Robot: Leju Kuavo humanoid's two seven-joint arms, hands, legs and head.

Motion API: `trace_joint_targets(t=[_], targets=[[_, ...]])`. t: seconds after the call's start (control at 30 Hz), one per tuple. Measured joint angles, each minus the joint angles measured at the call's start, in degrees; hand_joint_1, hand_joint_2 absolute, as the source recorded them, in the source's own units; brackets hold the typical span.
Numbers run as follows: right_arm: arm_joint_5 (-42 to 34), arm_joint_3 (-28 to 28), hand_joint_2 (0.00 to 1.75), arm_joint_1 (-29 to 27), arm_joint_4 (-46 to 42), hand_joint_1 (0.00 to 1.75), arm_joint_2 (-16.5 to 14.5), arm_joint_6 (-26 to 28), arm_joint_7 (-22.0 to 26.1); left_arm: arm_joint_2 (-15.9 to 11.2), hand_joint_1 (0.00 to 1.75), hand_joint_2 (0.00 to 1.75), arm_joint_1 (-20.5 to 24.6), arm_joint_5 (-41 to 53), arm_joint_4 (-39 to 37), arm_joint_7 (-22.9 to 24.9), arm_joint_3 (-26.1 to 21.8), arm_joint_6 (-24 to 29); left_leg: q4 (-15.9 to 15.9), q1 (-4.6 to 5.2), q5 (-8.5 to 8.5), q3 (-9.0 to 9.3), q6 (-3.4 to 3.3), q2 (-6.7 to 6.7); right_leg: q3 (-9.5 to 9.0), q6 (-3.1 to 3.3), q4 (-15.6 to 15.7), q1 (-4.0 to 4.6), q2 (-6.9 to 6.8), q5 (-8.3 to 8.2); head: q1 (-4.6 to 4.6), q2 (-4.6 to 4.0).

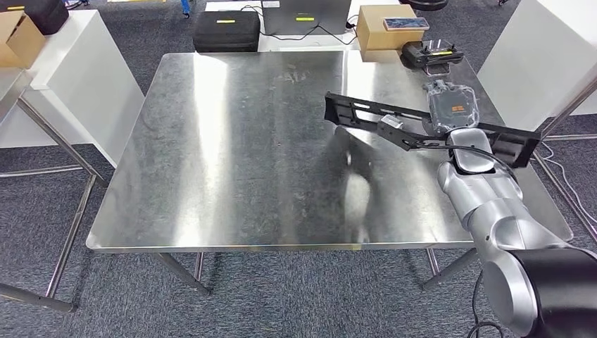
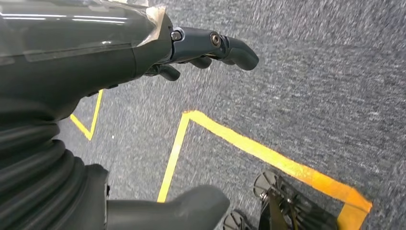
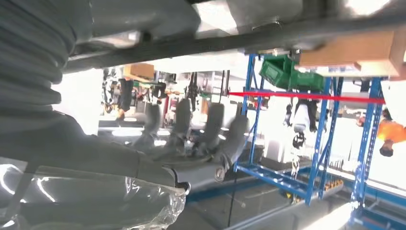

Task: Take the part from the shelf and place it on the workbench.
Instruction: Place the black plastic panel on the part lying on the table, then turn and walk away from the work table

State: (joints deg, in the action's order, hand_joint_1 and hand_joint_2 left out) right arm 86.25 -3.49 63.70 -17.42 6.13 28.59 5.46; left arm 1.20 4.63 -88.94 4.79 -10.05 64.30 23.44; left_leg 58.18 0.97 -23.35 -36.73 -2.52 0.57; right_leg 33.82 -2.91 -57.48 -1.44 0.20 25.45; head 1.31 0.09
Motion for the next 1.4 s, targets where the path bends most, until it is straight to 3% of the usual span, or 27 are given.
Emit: trace_joint_targets(t=[0.27, 0.33, 0.4, 0.47, 0.5, 0.63, 0.83, 0.87, 0.97, 1.0, 1.03, 1.17, 1.3, 1.4], targets=[[-1.3, -1.9, 1.75, -1.3, 0.0, 0.00, 0.9, 0.0, 0.6, 0.1, 0.00, 1.75, 0.0, 0.1, 0.0, -0.1, -2.1, -0.7, 0.0, 0.02, -0.02, 0.00, -0.02, 0.00, 0.00, 0.00, 0.0, -0.01, 0.00, 0.00, 0.00, 0.00], [-1.3, -2.1, 1.75, -1.3, 0.0, 0.00, 1.0, 0.0, 0.6, 0.1, 0.00, 0.87, 0.0, 0.1, 0.0, -0.1, -2.3, -0.7, 0.0, 0.02, -0.02, 0.00, -0.02, 0.00, 0.00, 0.00, 0.0, -0.01, 0.00, 0.00, 0.00, 0.00], [-1.4, -2.2, 1.75, -1.4, 0.0, 0.00, 1.1, 0.0, 0.6, 0.1, 0.00, 0.87, 0.0, 0.1, 0.0, -0.1, -2.5, -0.6, 0.0, 0.02, -0.02, 0.00, -0.02, 0.00, 0.00, 0.00, 0.0, -0.01, 0.01, 0.00, 0.00, 0.00], [-1.5, -2.3, 1.75, -1.4, 0.0, 0.00, 1.2, 0.1, 0.6, 0.1, 0.00, 1.75, 0.0, 0.1, 0.0, -0.1, -2.6, -0.4, 0.0, 0.02, -0.02, 0.00, -0.02, 0.00, 0.00, 0.00, 0.0, -0.01, 0.00, 0.00, 0.00, 0.00], [-1.7, -2.4, 1.75, -1.5, 0.0, 0.00, 1.2, 0.1, 0.6, 0.1, 0.00, 1.75, 0.0, 0.1, 0.0, 0.0, -2.6, -0.2, 0.0, 0.02, -0.02, 0.00, -0.02, 0.00, 0.00, 0.00, 0.0, -0.01, 0.00, 0.00, 0.00, 0.00], [-3.1, -3.5, 0.00, -2.1, 0.0, 0.00, 1.4, 0.0, 0.7, 0.1, 0.00, 1.75, 0.0, 0.2, 0.0, 2.0, -2.5, 1.6, 0.0, 0.03, -0.02, 0.00, -0.03, 0.00, -0.01, 0.00, 0.0, -0.01, 0.00, 0.00, 0.00, 0.00], [-8.1, -7.4, 0.00, -3.6, 0.0, 0.00, 1.5, 1.2, 1.4, 0.3, 0.00, 1.75, 0.0, 0.2, 0.0, 5.4, -1.4, 5.0, 0.0, 0.04, -0.02, 0.00, -0.03, 0.00, -0.01, 0.00, 0.0, -0.02, -0.01, 0.00, 0.01, 0.00], [-9.0, -8.3, 0.00, -3.9, 0.0, 0.00, 1.6, 1.7, 1.5, 0.4, 0.00, 1.31, 0.0, 0.1, 0.0, 5.4, -1.2, 5.6, 0.0, 0.04, -0.03, 0.00, -0.04, 0.00, -0.01, 0.00, 0.0, -0.02, -0.01, 0.00, 0.01, 0.00], [-10.6, -10.8, 1.31, -4.8, 0.0, 0.00, 2.1, 2.6, 2.2, 0.5, 0.00, 0.00, 0.0, 0.1, 0.0, 2.4, -1.8, 7.0, 0.0, 0.04, -0.05, 0.00, -0.08, 0.00, -0.01, 0.00, 0.0, -0.03, -0.01, 0.00, 0.01, 0.00], [-11.0, -11.5, 1.75, -5.1, 0.0, 0.00, 2.4, 2.8, 2.5, 0.6, 0.00, 0.00, 0.0, 0.0, 0.0, 0.9, -2.4, 7.2, 0.0, 0.05, -0.05, 0.00, -0.08, 0.00, -0.01, 0.00, 0.0, -0.03, -0.01, 0.00, 0.01, 0.00], [-11.3, -12.2, 1.75, -5.3, 0.0, 0.00, 2.8, 3.0, 2.7, 0.6, 0.00, 0.00, 0.0, 0.1, 0.0, 0.0, -3.2, 7.2, 0.0, 0.05, -0.06, 0.00, -0.09, 0.00, -0.01, 0.00, 0.0, -0.03, -0.01, 0.00, 0.00, 0.00], [-11.6, -14.6, 1.75, -6.1, 0.0, 0.00, 5.0, 3.5, 2.1, 0.9, 0.00, 1.75, 0.0, 2.2, 0.0, 2.3, -4.1, 5.8, 0.0, 0.10, -0.06, 0.00, -0.10, 0.01, -0.01, 0.00, 0.0, -0.07, -0.03, 0.00, 0.00, 0.00], [-9.9, -15.6, 1.75, -6.7, 0.0, 0.00, 7.5, 3.7, -0.4, 1.6, 0.00, 0.00, 0.0, 7.7, 0.0, 7.1, -1.0, 3.0, 0.0, 0.14, -0.10, 0.00, -0.17, 0.01, -0.01, -0.01, 0.0, -0.10, -0.03, 0.00, 0.01, 0.00], [-9.4, -16.2, 1.75, -7.4, 0.0, 0.00, 9.9, 4.1, -0.9, 2.3, 0.00, 1.31, 0.0, 9.0, 0.0, 7.5, 1.4, 0.8, 0.0, 0.15, -0.14, -0.01, -0.24, 0.02, -0.03, -0.01, 0.1, -0.11, -0.07, 0.01, 0.00, 0.00]])
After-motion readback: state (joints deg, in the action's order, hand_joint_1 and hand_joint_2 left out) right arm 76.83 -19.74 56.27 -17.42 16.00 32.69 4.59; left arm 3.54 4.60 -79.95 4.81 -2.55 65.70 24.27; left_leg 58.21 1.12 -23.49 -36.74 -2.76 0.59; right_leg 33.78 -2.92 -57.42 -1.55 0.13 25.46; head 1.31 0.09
